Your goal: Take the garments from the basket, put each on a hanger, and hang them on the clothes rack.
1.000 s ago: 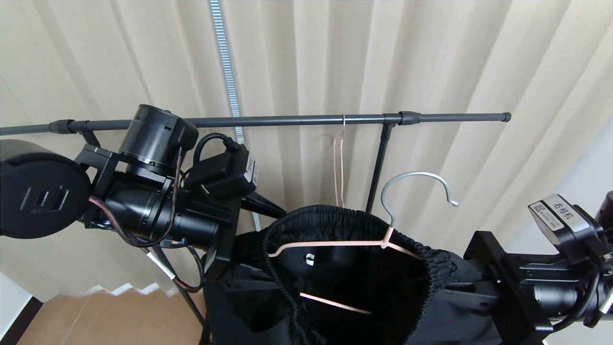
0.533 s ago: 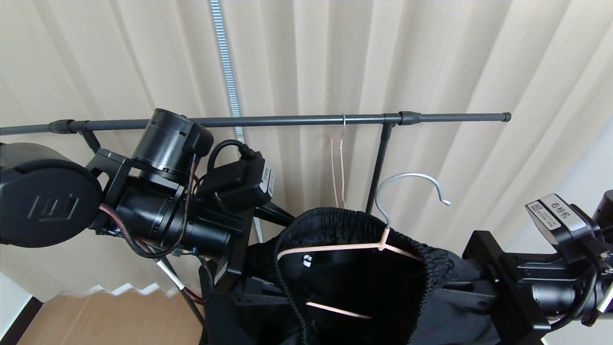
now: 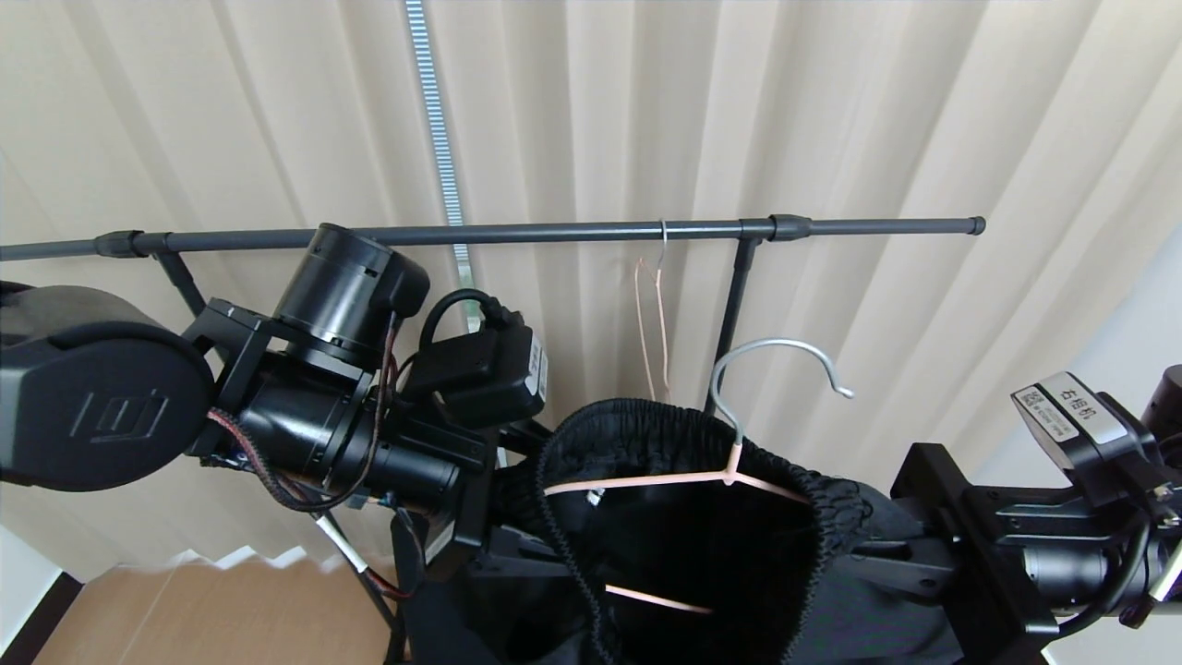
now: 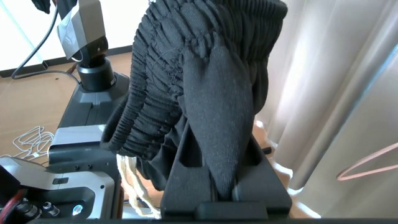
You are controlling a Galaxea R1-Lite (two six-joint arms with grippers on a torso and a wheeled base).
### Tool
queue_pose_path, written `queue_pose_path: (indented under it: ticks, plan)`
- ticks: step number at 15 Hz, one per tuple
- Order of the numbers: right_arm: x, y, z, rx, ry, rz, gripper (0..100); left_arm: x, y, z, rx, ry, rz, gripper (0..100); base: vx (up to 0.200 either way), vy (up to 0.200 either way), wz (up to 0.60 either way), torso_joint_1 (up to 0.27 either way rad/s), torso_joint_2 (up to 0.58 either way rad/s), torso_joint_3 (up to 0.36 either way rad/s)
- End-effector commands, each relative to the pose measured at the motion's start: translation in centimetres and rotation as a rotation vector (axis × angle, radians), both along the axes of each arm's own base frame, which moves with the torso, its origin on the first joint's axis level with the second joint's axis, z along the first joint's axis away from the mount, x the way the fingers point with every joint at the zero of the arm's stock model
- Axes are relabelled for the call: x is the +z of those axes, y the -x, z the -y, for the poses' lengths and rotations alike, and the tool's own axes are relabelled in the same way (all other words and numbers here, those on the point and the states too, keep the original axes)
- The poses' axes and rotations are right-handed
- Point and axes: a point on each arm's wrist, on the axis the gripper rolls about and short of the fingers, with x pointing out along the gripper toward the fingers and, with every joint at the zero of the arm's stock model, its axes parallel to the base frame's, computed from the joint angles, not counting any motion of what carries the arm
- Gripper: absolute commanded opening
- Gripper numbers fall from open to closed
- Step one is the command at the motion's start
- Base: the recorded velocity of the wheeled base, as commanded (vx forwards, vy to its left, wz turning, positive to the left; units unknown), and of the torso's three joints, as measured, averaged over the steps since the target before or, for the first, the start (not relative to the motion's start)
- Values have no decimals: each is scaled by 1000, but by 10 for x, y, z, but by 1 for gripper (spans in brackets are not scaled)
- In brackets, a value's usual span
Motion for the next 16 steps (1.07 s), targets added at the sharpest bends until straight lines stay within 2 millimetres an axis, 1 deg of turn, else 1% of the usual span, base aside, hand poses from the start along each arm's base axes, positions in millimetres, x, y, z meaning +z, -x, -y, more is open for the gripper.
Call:
queue_pose_path:
  ticks: [1, 10, 11, 14, 16]
  plan:
    - [0, 0, 0, 0, -1, 3, 0, -1, 2, 2, 1, -10, 2, 0, 0, 0, 0, 0, 0, 0]
    - [2, -2, -1, -32, 0, 7, 0, 3, 7, -4, 18, -11, 20, 0, 0, 0, 0, 0, 0, 0]
    - [2, -2, -1, -37, 2, 4, 100, 2, 8, -5, 19, -12, 18, 0, 0, 0, 0, 0, 0, 0]
    - [1, -3, -1, -42, 3, -4, 100, 7, 7, -14, 47, -3, 33, 0, 0, 0, 0, 0, 0, 0]
    - [-1, -5, 0, -55, 7, -6, 100, 10, 7, -25, 86, 2, 37, 0, 0, 0, 0, 0, 0, 0]
